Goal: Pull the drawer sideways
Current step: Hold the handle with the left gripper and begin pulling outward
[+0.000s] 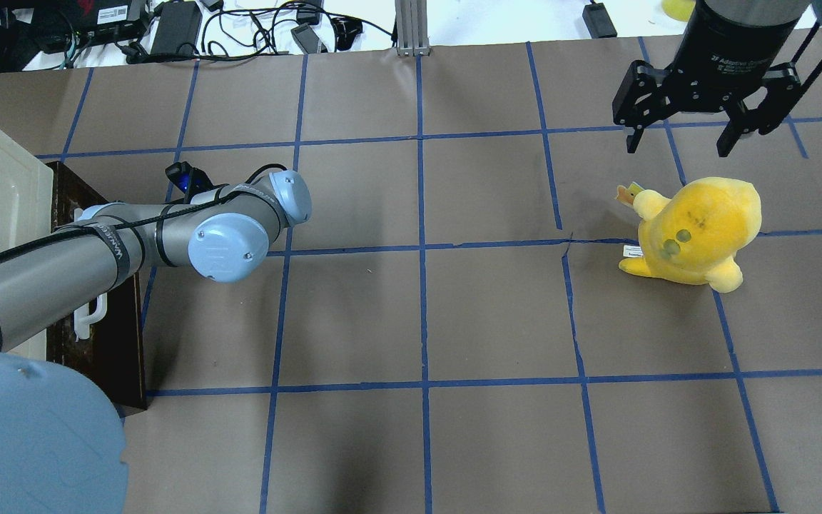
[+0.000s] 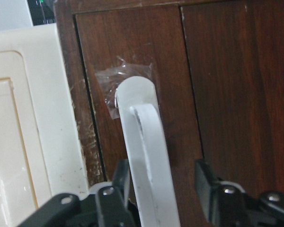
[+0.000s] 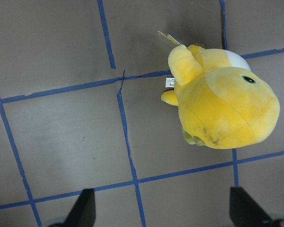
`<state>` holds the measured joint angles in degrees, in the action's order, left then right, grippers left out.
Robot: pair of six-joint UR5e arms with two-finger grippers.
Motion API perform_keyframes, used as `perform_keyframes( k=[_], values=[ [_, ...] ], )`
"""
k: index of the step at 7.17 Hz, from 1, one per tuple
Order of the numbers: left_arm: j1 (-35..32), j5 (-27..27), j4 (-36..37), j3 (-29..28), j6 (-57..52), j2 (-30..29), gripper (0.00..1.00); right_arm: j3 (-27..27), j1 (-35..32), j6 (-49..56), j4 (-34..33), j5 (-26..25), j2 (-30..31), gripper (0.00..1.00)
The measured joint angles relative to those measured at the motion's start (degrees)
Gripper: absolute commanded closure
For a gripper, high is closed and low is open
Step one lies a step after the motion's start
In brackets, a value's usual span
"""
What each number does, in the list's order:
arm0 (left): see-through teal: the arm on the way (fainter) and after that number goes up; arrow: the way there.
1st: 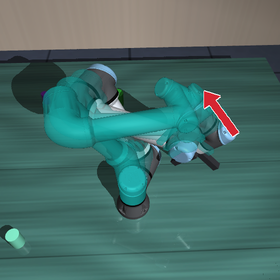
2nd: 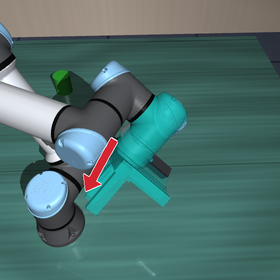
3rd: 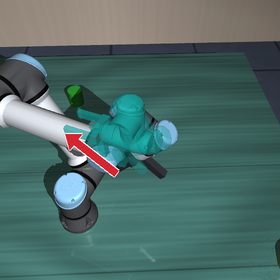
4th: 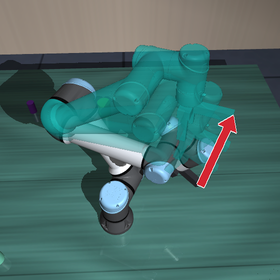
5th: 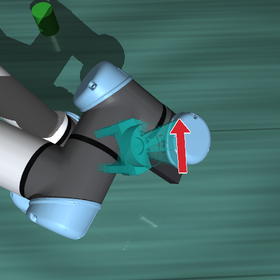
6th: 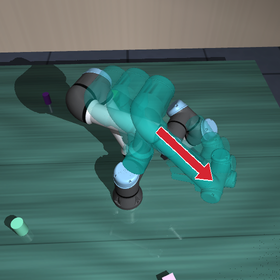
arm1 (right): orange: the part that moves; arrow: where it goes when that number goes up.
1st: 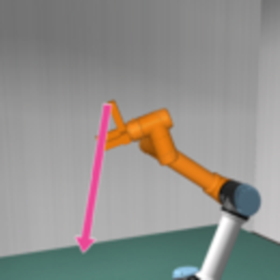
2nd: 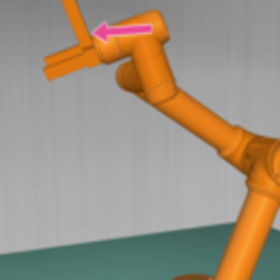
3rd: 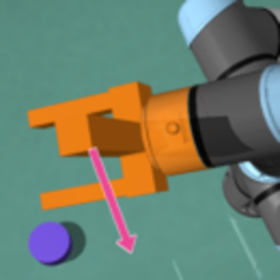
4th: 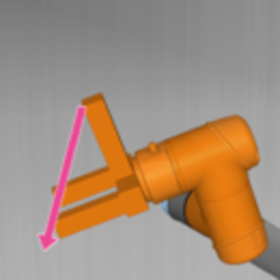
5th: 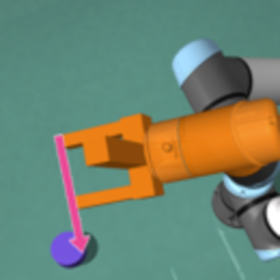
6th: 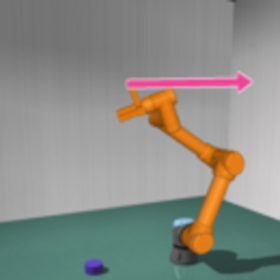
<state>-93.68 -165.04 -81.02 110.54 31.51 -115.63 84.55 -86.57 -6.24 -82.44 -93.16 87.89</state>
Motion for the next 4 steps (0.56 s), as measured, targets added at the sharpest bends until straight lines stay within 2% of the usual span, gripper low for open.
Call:
perform_keyframes(
  k=[1,4],
  values=[
    [0.0,0.1,0.0,0.0,0.0,0.0,0.74,0.0,0.0,0.0,0.0,0.0,0.0,0.00],
    [-0.2,0.2,-0.1,0.0,-0.4,0.2,0.77,0.0,0.0,0.0,0.0,0.0,0.0,0.00]
  ],
)
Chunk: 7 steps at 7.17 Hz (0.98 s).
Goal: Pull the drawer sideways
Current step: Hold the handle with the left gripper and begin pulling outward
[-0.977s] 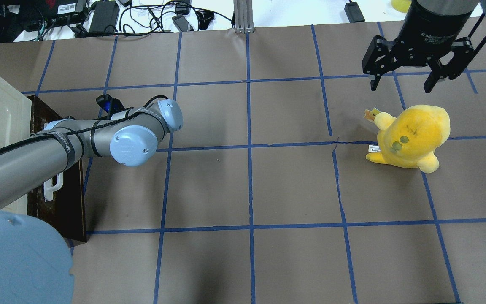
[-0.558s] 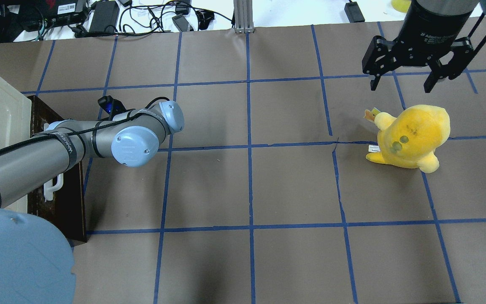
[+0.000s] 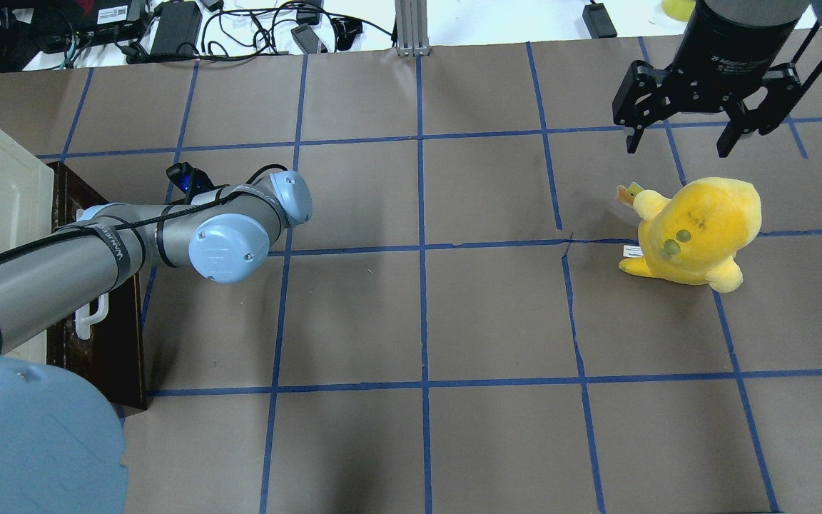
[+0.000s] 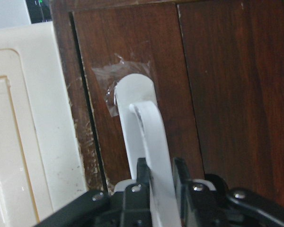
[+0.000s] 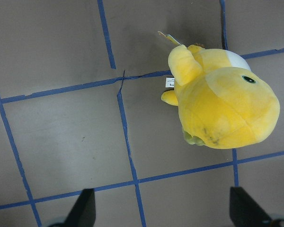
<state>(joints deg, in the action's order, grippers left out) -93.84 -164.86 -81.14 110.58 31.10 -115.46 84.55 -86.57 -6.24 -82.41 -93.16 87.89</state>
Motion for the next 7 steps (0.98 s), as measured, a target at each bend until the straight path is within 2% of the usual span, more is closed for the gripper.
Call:
perform_keyframes(
  k=[2,7],
  values=[
    [-0.1,0.0,-0.1,0.0,-0.4,0.5,0.81,0.0,0.0,0.0,0.0,0.0,0.0,0.00],
    [-0.8,0.0,-0.2,-0.3,-1.1,0.3,0.81,0.0,0.0,0.0,0.0,0.0,0.0,0.00]
  ],
)
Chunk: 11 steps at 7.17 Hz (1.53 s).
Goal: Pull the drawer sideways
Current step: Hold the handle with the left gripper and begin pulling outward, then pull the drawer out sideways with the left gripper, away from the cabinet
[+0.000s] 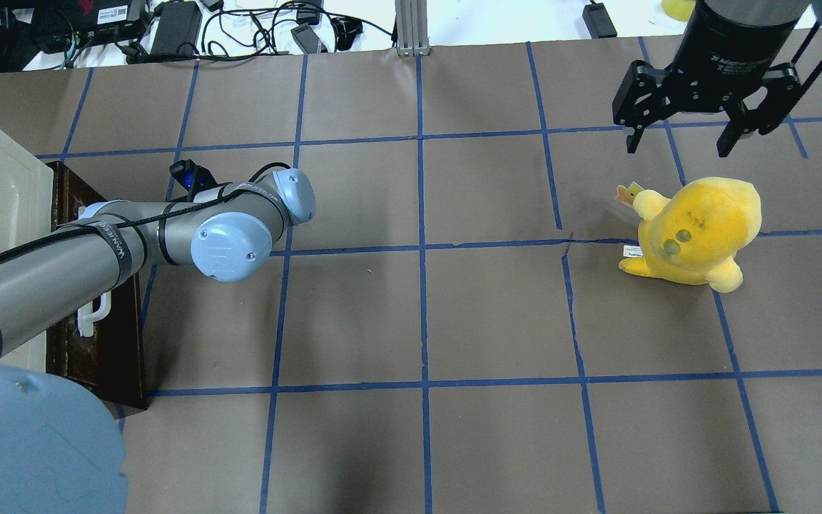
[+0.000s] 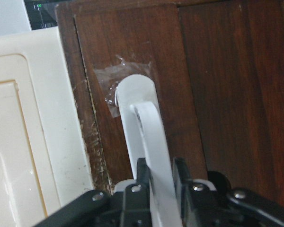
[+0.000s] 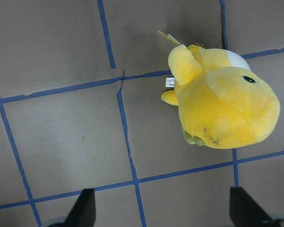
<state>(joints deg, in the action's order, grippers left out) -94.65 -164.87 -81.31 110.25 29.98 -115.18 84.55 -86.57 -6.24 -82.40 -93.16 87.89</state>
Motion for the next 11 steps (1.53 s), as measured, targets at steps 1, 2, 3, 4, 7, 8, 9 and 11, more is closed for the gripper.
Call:
perform_keyframes(
  k=[1,2,3,4,7,8,9,11],
  values=[
    [-0.3,0.0,0.2,-0.1,0.0,-0.2,0.81,0.0,0.0,0.0,0.0,0.0,0.0,0.00],
    [-0.5,0.1,0.2,-0.4,-0.1,-0.4,0.81,0.0,0.0,0.0,0.0,0.0,0.0,0.00],
    [-0.8,0.2,0.0,-0.9,-0.1,-0.5,0.84,0.0,0.0,0.0,0.0,0.0,0.0,0.00],
    [-1.2,0.3,0.0,-1.2,0.0,-0.5,0.92,0.0,0.1,0.0,0.0,0.0,0.0,0.00],
    [-1.9,1.9,-0.1,-1.4,0.0,-0.7,0.96,0.0,0.0,0.0,0.0,0.0,0.0,0.00],
    [-2.0,2.1,-0.1,-1.4,-0.1,-0.8,0.98,0.0,0.0,0.0,0.0,0.0,0.0,0.00],
    [-2.0,2.2,-0.1,-1.4,-0.1,-0.9,0.99,0.0,0.0,0.0,0.0,0.0,0.0,0.00],
    [-2.2,2.2,0.0,-1.5,-0.1,-1.0,1.00,0.0,0.0,0.0,0.0,0.0,0.0,0.00]
  ],
)
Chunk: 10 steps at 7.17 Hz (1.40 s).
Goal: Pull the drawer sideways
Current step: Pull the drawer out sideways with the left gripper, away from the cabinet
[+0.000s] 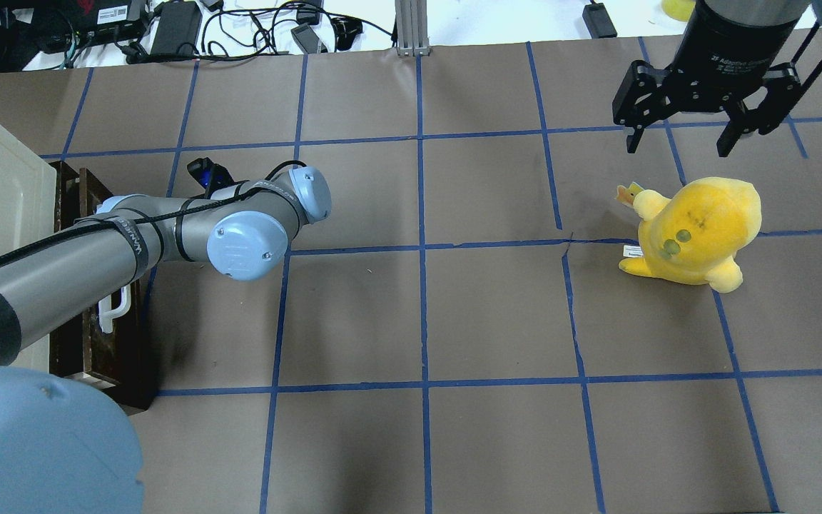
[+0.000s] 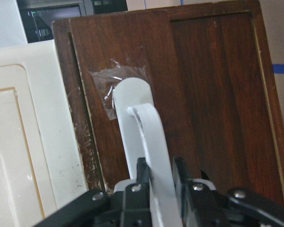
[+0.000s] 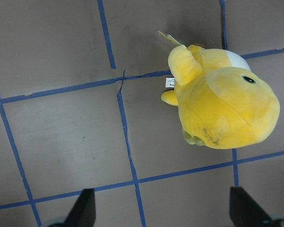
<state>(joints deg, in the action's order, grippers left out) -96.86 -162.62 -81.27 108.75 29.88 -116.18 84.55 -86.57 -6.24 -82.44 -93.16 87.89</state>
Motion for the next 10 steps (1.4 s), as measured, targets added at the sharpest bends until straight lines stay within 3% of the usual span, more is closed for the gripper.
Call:
perform_keyframes(
  k=[10],
  values=[
    [-2.6,2.0,0.7,-2.8,-2.0,-0.2,1.00,0.0,0.0,0.0,0.0,0.0,0.0,0.00]
  ],
)
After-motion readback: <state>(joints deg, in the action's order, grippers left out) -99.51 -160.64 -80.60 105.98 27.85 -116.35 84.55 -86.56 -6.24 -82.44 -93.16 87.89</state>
